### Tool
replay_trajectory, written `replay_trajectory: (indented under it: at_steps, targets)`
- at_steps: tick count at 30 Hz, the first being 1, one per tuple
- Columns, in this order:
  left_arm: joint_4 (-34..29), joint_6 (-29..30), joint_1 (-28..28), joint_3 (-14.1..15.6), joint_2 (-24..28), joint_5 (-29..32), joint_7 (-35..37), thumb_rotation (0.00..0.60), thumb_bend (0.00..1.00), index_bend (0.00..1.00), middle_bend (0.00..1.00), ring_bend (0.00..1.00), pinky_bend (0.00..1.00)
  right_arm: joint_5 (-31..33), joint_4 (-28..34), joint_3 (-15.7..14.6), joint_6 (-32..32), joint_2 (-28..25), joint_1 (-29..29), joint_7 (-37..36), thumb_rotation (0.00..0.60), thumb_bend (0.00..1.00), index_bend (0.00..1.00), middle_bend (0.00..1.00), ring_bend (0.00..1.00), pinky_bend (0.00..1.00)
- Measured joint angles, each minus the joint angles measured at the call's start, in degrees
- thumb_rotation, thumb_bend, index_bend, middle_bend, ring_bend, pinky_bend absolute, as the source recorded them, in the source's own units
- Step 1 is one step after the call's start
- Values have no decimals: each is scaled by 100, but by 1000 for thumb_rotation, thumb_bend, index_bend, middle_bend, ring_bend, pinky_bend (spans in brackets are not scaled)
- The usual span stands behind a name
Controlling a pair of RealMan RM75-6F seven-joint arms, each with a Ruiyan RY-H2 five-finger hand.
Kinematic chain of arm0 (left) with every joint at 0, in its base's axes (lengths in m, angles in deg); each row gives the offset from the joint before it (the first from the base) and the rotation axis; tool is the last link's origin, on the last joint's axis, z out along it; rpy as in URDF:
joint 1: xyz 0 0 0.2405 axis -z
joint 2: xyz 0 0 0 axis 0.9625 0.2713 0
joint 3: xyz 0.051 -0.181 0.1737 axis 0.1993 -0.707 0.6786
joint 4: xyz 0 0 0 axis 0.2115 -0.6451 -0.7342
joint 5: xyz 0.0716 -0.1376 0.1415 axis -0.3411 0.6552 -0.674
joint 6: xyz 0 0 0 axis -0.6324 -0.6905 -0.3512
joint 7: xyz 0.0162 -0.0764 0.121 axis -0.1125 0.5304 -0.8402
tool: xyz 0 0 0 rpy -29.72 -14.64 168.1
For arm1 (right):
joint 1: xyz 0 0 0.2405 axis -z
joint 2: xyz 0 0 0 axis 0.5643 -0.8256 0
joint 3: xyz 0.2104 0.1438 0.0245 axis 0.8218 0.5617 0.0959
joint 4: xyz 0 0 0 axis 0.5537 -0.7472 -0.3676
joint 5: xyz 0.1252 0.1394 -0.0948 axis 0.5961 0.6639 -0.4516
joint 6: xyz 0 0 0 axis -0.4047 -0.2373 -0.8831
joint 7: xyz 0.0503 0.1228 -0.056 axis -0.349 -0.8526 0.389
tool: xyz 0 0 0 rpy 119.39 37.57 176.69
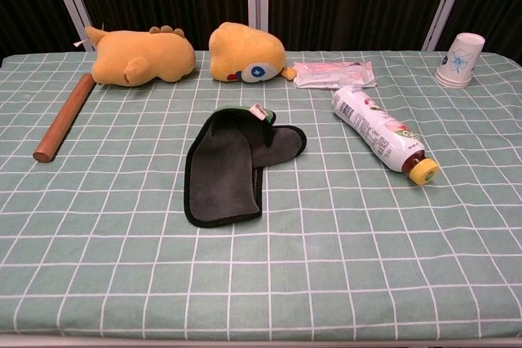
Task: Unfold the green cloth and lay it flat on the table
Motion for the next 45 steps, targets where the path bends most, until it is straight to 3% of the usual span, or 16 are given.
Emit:
replay_trajectory:
  at_steps: [6,15,19,26,34,39,45]
  targets:
    - [41,38,9,-50,-30,-36,50,600,104,313,311,278,265,-132,178,130,641,-21,-471,20,534,51,366,120,16,93]
    - [65,-9,99,-75,-69,-180,29,600,103,313,311,278,265,316,72,740,2551,535,-1991,303,548,52,380,123,16,95]
    - [56,18,105,-98,-58,-200,29,600,103,314,311,278,265,789,-394,1093,3381,1232,-2869,622,562,53,380,126,17,96]
    - [7,-4,108,-112,-45,-176,43,600,103,313,311,278,265,1462,-1483,1476,4111,2387,-3987,1264,559,52,380,127,17,96]
    - [-79,-288,152,-41,30,-97,166,600,103,314,311,279,265,2055,-2732,1595,4616,3531,-4898,1905,562,96,382,127,16,96]
    - [-76,-386,187,-28,12,-38,169,600,103,314,311,279,265,2357,-3306,1594,4793,3983,-5210,2159,562,113,382,127,16,96]
    - [-124,-464,262,-42,-2,-29,74,600,103,313,311,278,265,2693,-3946,1554,4962,4432,-5476,2375,567,200,389,128,17,95]
